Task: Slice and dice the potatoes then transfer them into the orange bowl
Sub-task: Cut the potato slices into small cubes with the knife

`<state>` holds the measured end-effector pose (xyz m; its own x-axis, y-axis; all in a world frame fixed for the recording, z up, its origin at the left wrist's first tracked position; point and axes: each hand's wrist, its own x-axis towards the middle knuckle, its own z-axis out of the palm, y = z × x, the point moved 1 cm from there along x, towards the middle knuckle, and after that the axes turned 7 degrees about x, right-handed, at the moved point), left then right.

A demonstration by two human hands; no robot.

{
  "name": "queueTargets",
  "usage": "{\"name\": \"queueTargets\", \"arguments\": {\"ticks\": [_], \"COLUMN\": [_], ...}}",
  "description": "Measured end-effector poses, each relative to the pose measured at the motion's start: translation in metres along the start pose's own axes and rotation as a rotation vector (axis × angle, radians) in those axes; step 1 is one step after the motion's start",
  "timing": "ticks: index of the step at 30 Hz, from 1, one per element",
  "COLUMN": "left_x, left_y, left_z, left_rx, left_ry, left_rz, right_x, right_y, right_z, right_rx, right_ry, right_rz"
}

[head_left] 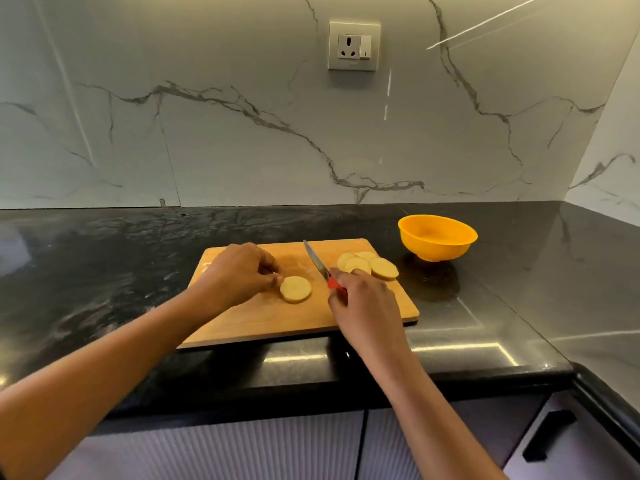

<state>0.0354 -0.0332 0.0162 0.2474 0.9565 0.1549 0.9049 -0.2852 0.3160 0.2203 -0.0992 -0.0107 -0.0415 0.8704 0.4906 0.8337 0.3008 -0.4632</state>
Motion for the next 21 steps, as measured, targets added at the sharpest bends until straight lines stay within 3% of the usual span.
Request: {"name": "queueTargets", "arguments": {"ticks": [5, 21], "left_x": [-0.011, -0.014], "left_y": [-0.003, -0.014], "left_z": [0.013, 0.026], "left_rx": [0.112, 0.163], "left_ry": [0.066, 0.150], "left_rz": [0.223, 0.416], "right_x": [-0.007, -0.010], "right_y": [-0.002, -0.020], "right_z": [-0.004, 0.007], "right_rx": [-0.030, -0.164], "right_ry": [0.000, -0.126], "right_rz": [-0.004, -0.041]}}
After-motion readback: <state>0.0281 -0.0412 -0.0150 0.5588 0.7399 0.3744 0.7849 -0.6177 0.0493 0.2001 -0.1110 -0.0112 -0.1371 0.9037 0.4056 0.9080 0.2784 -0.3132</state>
